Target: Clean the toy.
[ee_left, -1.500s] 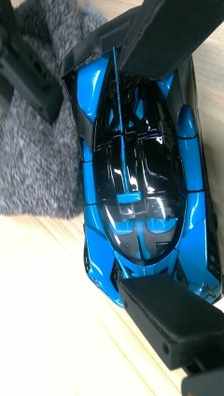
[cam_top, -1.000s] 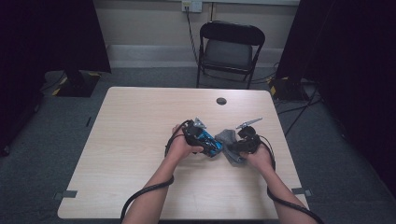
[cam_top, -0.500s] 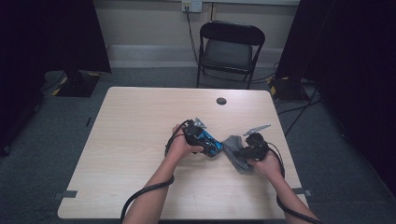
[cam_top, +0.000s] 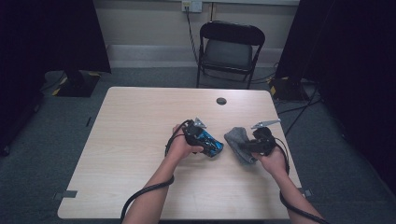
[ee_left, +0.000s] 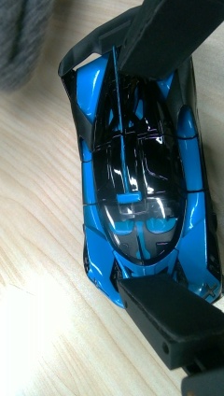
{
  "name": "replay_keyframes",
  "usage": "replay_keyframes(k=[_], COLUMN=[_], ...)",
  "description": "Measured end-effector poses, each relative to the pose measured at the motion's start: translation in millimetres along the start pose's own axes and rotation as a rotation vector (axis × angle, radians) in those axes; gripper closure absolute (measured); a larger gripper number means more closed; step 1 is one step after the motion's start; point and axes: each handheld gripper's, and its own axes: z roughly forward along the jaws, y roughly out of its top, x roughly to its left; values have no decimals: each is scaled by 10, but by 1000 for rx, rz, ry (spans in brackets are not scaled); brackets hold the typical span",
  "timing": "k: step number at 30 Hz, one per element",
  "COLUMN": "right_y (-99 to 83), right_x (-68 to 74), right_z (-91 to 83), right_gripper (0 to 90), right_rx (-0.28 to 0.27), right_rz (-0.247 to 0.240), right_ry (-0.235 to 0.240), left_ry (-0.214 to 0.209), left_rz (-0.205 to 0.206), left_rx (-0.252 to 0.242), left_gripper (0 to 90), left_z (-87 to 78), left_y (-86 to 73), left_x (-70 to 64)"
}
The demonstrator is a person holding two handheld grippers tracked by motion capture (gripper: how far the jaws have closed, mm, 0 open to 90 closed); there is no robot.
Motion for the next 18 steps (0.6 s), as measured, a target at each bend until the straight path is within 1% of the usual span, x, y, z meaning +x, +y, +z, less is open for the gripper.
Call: replay_keyframes(k=[2,4,5,7,9,13,14,17,18], right_y=[88,175,219,309,396,559,592,674,693], right_x=[-23,-36,-41,-41,-44,-33,-31,-22,-21], right_z=[58,135,173,255,335,474,509,614,655], right_gripper=[767,767,767,766,766,766,766,766,765], right_rx=[-13,-14,-11,-14,-11,3,4,29,43], right_rz=[18,17,11,12,10,9,-1,-11,-2], right_ry=[4,-5,-1,-14,-6,-16,-18,-31,-31], left_ry=[0,0,0,1,0,0,0,-1,-1], left_rz=[0,0,0,0,1,0,-2,0,-2], left_rx=[2,3,2,0,-3,-7,-11,-9,-11], left_gripper=[0,0,0,0,0,0,0,0,0], left_z=[-1,-1,0,-1,0,-2,-1,-3,-2], left_y=[1,2,2,0,-3,-10,-14,-15,-15], left_x=[-1,-1,-1,0,0,-3,-4,-1,-3])
